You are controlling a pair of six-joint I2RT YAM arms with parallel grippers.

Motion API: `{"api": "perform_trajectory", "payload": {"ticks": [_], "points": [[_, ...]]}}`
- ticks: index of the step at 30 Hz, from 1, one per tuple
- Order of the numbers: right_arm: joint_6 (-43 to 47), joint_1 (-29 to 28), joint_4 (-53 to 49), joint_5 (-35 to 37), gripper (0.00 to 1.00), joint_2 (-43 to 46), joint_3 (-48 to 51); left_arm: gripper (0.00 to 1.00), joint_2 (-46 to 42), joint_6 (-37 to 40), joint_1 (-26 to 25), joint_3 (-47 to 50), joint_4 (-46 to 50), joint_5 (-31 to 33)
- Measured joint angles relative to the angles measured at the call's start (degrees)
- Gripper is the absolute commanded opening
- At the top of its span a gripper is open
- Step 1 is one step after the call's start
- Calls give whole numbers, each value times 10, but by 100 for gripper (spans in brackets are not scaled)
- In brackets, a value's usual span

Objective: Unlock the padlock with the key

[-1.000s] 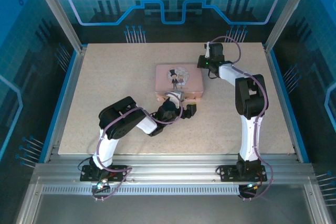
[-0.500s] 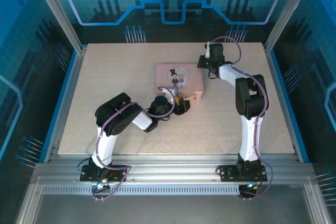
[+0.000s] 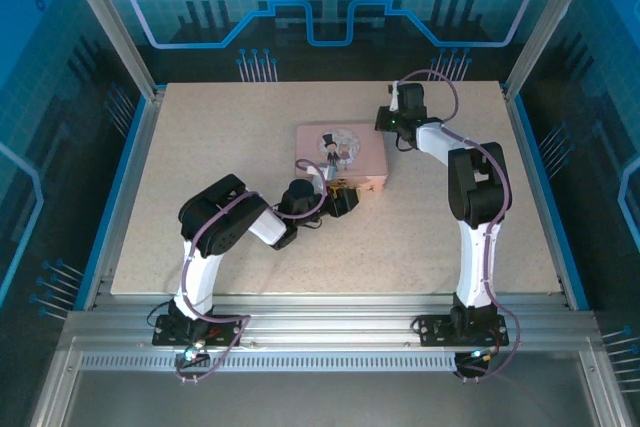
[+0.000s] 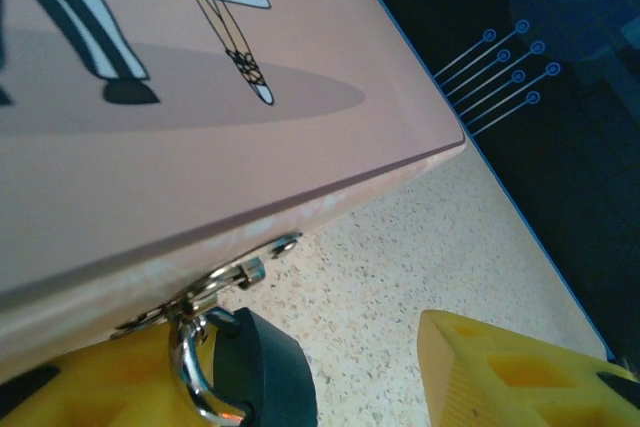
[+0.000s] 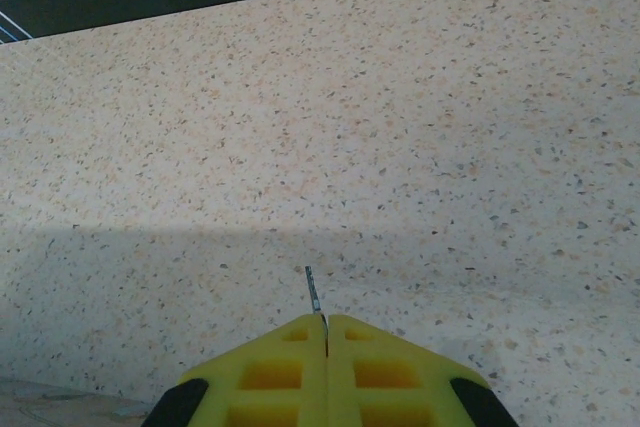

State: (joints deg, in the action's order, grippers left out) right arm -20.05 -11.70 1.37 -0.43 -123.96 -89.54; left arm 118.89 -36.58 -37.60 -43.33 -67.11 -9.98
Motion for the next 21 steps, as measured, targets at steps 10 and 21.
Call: {"api": "perform_trajectory", "payload": {"ticks": [10,21], "points": [[0,-3,-2,0,0,6,8,46,2,-20,5,0,-1,-8],[2,-8,-9,-7,0,14,15,62,0,-40,26,25,-26,-17]]}}
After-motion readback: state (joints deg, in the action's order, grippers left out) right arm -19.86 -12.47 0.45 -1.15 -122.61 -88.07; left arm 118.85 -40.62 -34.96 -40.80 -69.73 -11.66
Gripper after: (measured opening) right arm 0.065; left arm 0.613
